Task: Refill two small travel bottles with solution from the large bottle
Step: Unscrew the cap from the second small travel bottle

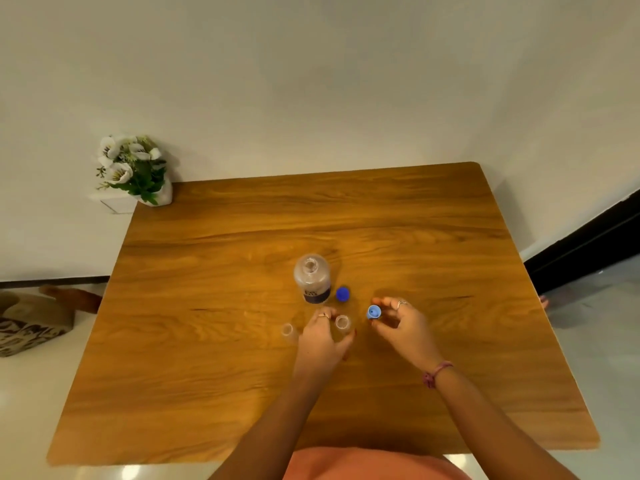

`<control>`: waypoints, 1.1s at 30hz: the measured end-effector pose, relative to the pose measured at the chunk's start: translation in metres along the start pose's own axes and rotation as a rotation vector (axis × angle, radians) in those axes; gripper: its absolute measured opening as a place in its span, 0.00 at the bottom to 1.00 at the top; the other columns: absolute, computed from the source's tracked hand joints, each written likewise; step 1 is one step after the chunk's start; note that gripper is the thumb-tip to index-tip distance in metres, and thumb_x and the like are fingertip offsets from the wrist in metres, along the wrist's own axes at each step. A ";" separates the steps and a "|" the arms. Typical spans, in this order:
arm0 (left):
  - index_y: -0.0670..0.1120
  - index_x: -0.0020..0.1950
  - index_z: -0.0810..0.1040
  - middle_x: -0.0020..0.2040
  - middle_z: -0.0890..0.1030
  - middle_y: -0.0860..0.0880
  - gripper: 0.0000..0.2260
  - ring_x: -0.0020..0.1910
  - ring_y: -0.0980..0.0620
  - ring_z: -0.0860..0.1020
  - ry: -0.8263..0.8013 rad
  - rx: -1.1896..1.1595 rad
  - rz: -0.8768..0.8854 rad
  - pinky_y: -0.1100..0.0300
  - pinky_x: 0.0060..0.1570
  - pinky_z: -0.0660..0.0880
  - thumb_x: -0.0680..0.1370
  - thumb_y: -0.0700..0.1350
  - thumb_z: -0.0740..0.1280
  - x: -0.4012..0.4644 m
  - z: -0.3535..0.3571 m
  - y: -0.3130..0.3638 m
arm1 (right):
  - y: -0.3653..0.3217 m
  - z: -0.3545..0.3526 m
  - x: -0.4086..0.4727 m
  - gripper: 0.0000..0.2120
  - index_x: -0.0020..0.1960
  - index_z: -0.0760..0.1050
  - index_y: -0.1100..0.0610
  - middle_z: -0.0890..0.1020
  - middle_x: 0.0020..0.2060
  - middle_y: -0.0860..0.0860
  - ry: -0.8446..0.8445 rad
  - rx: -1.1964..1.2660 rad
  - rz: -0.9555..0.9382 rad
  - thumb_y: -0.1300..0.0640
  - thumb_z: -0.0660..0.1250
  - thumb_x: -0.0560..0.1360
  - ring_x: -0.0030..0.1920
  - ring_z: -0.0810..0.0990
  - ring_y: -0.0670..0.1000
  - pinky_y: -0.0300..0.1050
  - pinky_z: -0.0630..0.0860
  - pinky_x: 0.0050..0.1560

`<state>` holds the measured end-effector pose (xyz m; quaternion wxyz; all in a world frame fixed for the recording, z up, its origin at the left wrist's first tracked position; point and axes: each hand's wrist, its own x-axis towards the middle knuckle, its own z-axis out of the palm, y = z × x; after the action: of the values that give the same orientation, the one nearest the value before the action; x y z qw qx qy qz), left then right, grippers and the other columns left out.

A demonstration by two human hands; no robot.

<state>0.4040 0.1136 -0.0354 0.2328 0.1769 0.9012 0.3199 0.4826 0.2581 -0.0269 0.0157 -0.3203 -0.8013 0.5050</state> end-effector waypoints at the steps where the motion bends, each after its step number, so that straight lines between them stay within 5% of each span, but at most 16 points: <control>1: 0.46 0.61 0.73 0.57 0.76 0.51 0.20 0.56 0.52 0.75 0.000 -0.003 -0.009 0.64 0.52 0.70 0.73 0.52 0.71 0.000 0.006 -0.003 | 0.004 0.003 -0.001 0.20 0.62 0.74 0.57 0.78 0.58 0.51 0.001 -0.033 -0.002 0.61 0.71 0.72 0.56 0.76 0.45 0.35 0.72 0.55; 8: 0.45 0.65 0.70 0.65 0.73 0.48 0.21 0.62 0.51 0.73 -0.020 0.072 -0.041 0.60 0.59 0.71 0.75 0.50 0.68 0.002 0.030 -0.015 | 0.023 0.016 -0.003 0.21 0.64 0.72 0.57 0.75 0.61 0.52 -0.071 -0.244 0.038 0.57 0.70 0.73 0.63 0.72 0.51 0.47 0.70 0.64; 21: 0.45 0.68 0.68 0.64 0.70 0.49 0.26 0.62 0.52 0.72 0.000 0.082 -0.035 0.67 0.53 0.67 0.73 0.53 0.70 0.005 0.035 -0.018 | 0.032 0.014 0.005 0.22 0.64 0.72 0.54 0.76 0.59 0.49 -0.135 -0.239 -0.003 0.58 0.71 0.71 0.59 0.74 0.45 0.42 0.72 0.61; 27: 0.46 0.71 0.65 0.65 0.69 0.50 0.29 0.63 0.52 0.71 0.023 0.097 0.015 0.63 0.56 0.69 0.73 0.52 0.70 -0.003 0.023 -0.017 | 0.028 0.001 0.006 0.23 0.64 0.72 0.53 0.76 0.58 0.48 -0.133 -0.238 -0.059 0.67 0.68 0.72 0.55 0.75 0.43 0.39 0.74 0.58; 30: 0.44 0.68 0.68 0.59 0.73 0.50 0.28 0.49 0.52 0.77 0.119 0.061 0.126 0.64 0.44 0.74 0.71 0.49 0.73 -0.016 0.006 -0.014 | 0.019 -0.005 0.007 0.21 0.63 0.73 0.55 0.77 0.57 0.49 -0.067 -0.194 -0.115 0.68 0.66 0.72 0.55 0.76 0.44 0.41 0.76 0.58; 33: 0.44 0.62 0.73 0.51 0.74 0.53 0.24 0.30 0.57 0.73 0.211 -0.011 0.227 0.68 0.29 0.73 0.69 0.48 0.75 -0.028 -0.015 -0.014 | 0.003 -0.005 0.014 0.20 0.63 0.73 0.56 0.77 0.56 0.49 -0.003 -0.131 -0.161 0.68 0.66 0.73 0.52 0.76 0.42 0.33 0.75 0.50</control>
<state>0.4169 0.0827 -0.0254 0.0999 0.2418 0.8931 0.3660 0.4748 0.2705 -0.0306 0.0341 -0.2544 -0.8559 0.4490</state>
